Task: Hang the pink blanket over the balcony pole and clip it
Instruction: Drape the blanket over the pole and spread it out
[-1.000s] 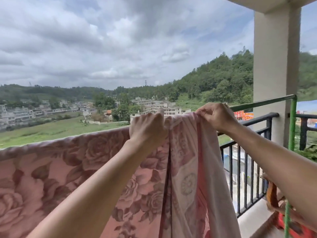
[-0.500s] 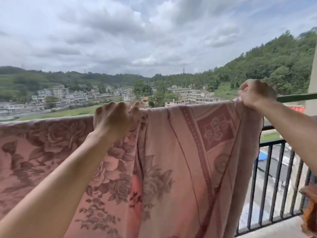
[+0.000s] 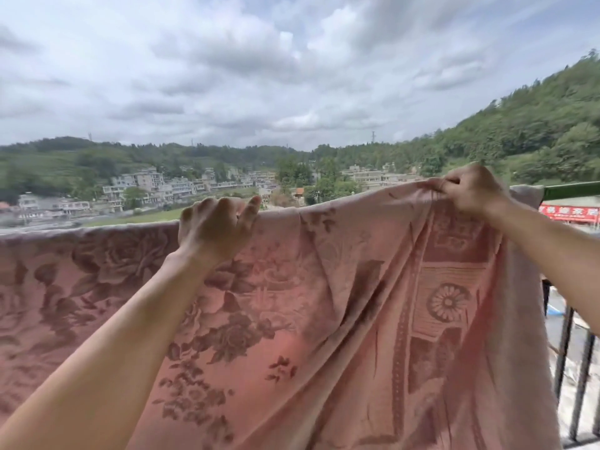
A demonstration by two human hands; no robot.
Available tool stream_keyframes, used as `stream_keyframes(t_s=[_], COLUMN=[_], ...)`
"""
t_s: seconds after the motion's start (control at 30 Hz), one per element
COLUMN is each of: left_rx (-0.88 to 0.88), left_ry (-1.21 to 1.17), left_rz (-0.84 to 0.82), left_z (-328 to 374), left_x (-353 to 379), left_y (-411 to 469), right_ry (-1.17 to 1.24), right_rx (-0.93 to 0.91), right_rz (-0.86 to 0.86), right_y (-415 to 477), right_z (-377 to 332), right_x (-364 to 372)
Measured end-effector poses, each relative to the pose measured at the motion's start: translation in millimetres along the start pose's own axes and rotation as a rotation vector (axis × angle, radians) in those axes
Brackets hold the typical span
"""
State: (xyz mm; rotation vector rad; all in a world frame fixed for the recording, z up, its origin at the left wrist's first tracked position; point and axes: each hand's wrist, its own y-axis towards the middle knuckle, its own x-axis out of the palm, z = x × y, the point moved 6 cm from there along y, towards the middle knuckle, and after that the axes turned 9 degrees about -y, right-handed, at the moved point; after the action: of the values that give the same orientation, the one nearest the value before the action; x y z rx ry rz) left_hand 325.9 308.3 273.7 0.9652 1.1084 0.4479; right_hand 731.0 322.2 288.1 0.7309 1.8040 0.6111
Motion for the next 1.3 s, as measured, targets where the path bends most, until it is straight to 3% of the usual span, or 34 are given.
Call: stream_keyframes(t_s=[0.07,0.17,0.37,0.43,0.53,0.73,0.87,1.0,1.13,1.2,1.3], left_rx=[-0.002,-0.002,-0.012,0.002,0.017,0.048,-0.038,0.059,0.307,0.372,0.377], left_ry=[0.012,0.018,0.033,0.041,0.032,0.040,-0.040,-0.272,-0.370,-0.373,-0.370], left_rz=[0.010,0.030,0.049,0.056,0.044,0.056,0.061,0.023,-0.024,-0.038,-0.075], left_z=[2.2,5.3,-1.9,-5.7,-8.1,-11.9,-6.2,53.1,158.8,206.2,259.6], left_x=[1.7,1.5,-1.7,-4.7,-8.2,-6.2,-6.7,1.9,24.2,41.5,75.0], left_y=[0.2,-1.4,-2.1,-3.5,-5.7,-7.2,-4.8,-7.2,-10.8,-3.8,14.7], right_ry=[-0.108,-0.203,-0.036,-0.094,-0.193,-0.229,-0.310,-0.208,-0.067,0.035,-0.046], right_rx=[0.138,0.174,-0.263,-0.346,-0.275,0.052,0.104,0.384,0.563,0.526,0.337], right_rz=[-0.028,-0.028,-0.148,-0.105,-0.017,-0.034,0.031,0.306,0.237,0.165,0.156], right_y=[9.7,10.4,-54.3,-66.9,-54.6,-38.6,-55.7,-74.4,-69.3,-58.9,-36.9], right_z=[29.3,19.1,-116.3,-134.8,-107.8,-16.7,14.0,79.0,120.3,123.9,120.9], right_x=[-6.4,-11.2,20.8,28.6,29.1,3.2,-19.6,-60.1,-72.3,-66.1,-65.6])
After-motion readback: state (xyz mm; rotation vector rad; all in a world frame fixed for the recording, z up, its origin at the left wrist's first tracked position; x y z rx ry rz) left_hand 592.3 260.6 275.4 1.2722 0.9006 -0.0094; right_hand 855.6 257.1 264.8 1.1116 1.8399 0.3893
